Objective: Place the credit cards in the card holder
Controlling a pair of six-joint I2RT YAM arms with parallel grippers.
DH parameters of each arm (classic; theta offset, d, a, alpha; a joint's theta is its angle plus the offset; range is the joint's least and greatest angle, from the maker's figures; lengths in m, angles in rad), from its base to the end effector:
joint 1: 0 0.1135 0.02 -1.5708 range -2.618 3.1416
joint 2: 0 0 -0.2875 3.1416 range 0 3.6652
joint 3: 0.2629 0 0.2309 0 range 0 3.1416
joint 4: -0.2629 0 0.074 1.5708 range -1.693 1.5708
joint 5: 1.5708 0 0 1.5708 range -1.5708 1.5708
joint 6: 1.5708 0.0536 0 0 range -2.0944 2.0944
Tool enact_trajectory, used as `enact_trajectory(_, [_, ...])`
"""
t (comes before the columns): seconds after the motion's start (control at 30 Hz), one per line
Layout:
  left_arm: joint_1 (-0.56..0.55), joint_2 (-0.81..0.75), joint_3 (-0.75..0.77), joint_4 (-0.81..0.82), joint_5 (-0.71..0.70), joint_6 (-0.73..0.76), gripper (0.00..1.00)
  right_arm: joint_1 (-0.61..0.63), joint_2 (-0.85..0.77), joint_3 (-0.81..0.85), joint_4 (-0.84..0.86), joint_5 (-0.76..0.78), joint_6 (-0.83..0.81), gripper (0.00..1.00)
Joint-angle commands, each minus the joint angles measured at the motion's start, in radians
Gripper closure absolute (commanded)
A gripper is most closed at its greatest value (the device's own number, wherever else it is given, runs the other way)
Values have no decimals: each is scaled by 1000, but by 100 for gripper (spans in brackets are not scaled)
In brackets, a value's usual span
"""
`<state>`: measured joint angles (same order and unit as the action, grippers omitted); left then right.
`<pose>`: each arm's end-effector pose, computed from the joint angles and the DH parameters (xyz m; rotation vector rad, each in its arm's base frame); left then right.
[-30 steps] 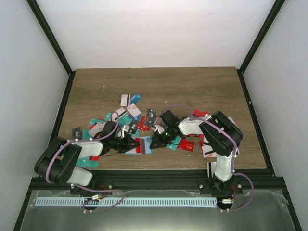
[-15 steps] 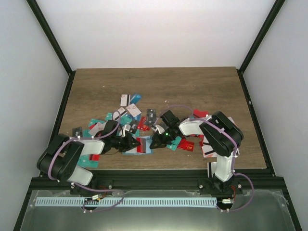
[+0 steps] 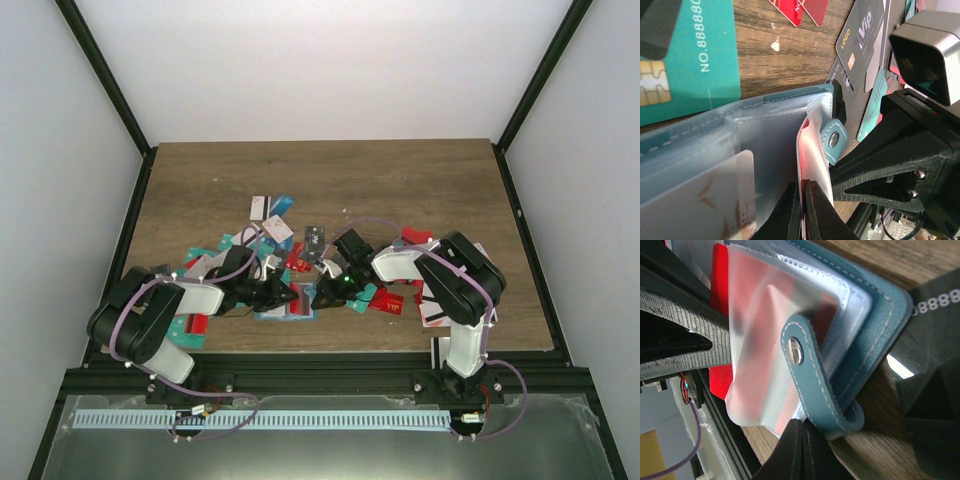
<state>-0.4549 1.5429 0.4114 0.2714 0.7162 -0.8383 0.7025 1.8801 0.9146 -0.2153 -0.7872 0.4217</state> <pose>0.1963 -0.1352 0.1379 -0.1438 2.6761 -1.3864 0.2245 0.2398 0.1347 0.6105 -2.7018 -1.2606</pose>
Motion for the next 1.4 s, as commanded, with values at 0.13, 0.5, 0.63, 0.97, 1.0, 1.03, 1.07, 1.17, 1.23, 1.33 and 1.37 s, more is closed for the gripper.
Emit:
enact_trajectory(0.13, [-40, 50, 17, -4, -36, -11, 96, 15, 78, -45, -106, 150, -20, 99])
enact_trajectory(0.5, [-49, 26, 33, -78, -36, 16, 90, 15, 75, -40, -109, 160, -24, 99])
enact_trajectory(0.63, [-49, -45, 61, -180, -56, 47, 83, 14, 69, -37, -110, 166, -25, 99])
enact_trajectory(0.97, [-50, -131, 81, -350, -70, 109, 68, 12, 61, -24, -105, 162, -28, 95])
enact_trajectory(1.0, [-50, -136, 81, -359, -72, 110, 66, 12, 60, -23, -104, 160, -28, 95])
enact_trajectory(1.03, [-50, -141, 82, -369, -74, 112, 65, 13, 59, -23, -102, 159, -29, 94])
enact_trajectory(1.07, [-50, -148, 84, -378, -78, 113, 64, 12, 58, -23, -101, 158, -30, 94])
enact_trajectory(1.17, [-50, -167, 97, -425, -98, 119, 61, 12, 52, -23, -99, 157, -33, 93])
enact_trajectory(1.23, [-50, -178, 114, -471, -126, 132, 58, 12, 49, -20, -101, 154, -37, 92])
enact_trajectory(1.33, [-50, -185, 133, -500, -141, 136, 55, 11, 40, -15, -106, 152, -44, 90])
enact_trajectory(1.37, [-50, -186, 138, -503, -139, 136, 54, 12, 36, -13, -106, 151, -45, 89])
